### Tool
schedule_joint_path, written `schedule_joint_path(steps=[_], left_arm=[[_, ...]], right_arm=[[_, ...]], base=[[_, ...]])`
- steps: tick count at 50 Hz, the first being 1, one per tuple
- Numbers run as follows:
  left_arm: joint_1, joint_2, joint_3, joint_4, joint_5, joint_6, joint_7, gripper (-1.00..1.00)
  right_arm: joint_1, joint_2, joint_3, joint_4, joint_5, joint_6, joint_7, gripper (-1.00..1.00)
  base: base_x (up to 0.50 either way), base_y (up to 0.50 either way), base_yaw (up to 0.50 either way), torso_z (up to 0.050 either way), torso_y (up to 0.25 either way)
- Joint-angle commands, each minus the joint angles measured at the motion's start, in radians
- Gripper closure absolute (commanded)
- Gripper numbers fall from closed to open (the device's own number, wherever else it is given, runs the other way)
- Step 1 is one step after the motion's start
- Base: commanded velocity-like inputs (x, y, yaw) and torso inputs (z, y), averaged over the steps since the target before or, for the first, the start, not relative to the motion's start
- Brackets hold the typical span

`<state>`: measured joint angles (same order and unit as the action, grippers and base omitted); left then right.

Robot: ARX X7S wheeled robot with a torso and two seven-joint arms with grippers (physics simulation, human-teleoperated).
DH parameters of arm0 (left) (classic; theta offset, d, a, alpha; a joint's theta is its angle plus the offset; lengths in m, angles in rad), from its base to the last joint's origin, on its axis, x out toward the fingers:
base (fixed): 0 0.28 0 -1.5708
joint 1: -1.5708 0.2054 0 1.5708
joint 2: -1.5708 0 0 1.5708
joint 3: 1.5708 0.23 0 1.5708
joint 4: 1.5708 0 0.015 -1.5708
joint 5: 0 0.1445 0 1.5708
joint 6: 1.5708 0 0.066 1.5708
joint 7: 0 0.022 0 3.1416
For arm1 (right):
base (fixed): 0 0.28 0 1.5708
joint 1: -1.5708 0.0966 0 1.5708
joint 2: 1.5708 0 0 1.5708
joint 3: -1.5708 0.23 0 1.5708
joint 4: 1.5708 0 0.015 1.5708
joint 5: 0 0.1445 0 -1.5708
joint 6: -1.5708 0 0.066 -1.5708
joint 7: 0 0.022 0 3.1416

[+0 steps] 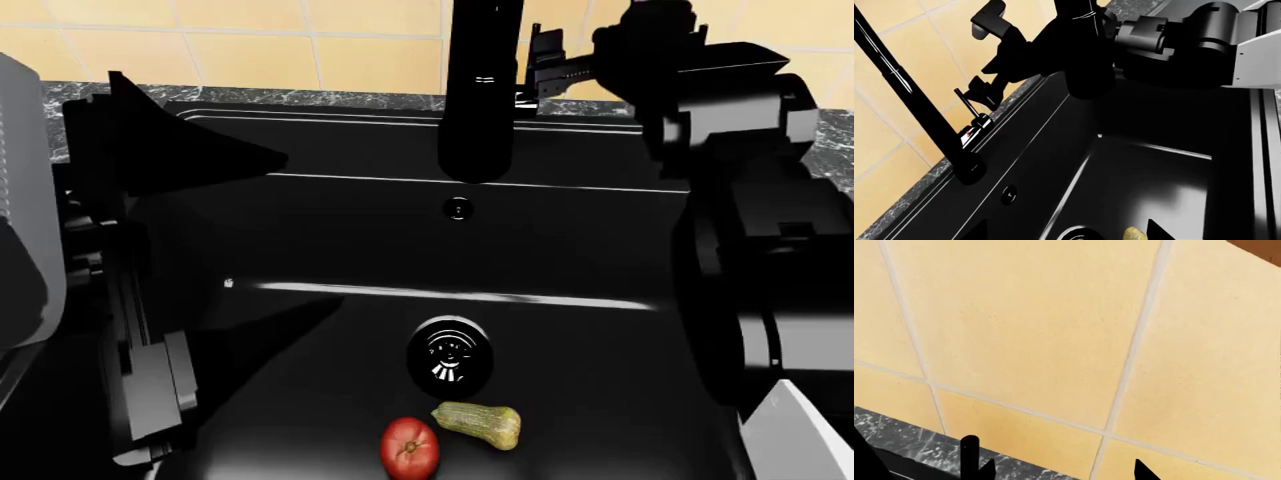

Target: Pick up the fruits and vegetables and place them in the sink. Turn on the sink faucet to wash them. Then turn the sink off and put them in the tray.

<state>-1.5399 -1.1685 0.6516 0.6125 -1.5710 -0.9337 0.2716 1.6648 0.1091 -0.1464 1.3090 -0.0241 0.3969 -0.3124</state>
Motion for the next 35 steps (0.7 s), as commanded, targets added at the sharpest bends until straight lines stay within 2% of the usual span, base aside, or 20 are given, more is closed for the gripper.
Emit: schedule_joint_path(steps=[1, 15, 18, 22, 28, 35], left_arm=[[-0.006, 0.003, -0.002, 0.004, -0.006, -0.007, -0.001, -1.0], [-0.005, 0.002, 0.006, 0.023, -0.019, -0.025, 0.001, -1.0], [-0.018, 0.013, 0.013, 0.023, -0.029, -0.046, 0.001, -1.0], [-0.035, 0.027, 0.023, 0.022, -0.045, -0.072, -0.005, -1.0], [-0.054, 0.053, 0.046, 0.014, -0.063, -0.114, -0.032, -1.0], [-0.073, 0.085, 0.077, -0.006, -0.088, -0.161, -0.07, -1.0]], right_arm=[[0.023, -0.004, -0.001, 0.0, 0.02, 0.002, -0.026, -1.0], [0.082, 0.079, -0.055, -0.038, -0.004, 0.042, -0.104, -1.0], [-0.029, 0.125, -0.062, -0.374, -0.006, 0.263, -0.145, -1.0], [-0.096, 0.175, -0.102, -0.635, -0.007, 0.46, -0.234, -1.0], [-0.139, 0.267, -0.224, -0.901, 0.014, 0.692, -0.436, -1.0], [-0.136, 0.371, -0.322, -1.1, 0.052, 0.86, -0.596, -1.0]], base=[[0.0, 0.0, 0.0, 0.0, 0.0], [0.0, 0.0, 0.0, 0.0, 0.0], [0.0, 0.0, 0.0, 0.0, 0.0], [0.0, 0.0, 0.0, 0.0, 0.0], [0.0, 0.0, 0.0, 0.0, 0.0], [0.0, 0.0, 0.0, 0.0, 0.0]])
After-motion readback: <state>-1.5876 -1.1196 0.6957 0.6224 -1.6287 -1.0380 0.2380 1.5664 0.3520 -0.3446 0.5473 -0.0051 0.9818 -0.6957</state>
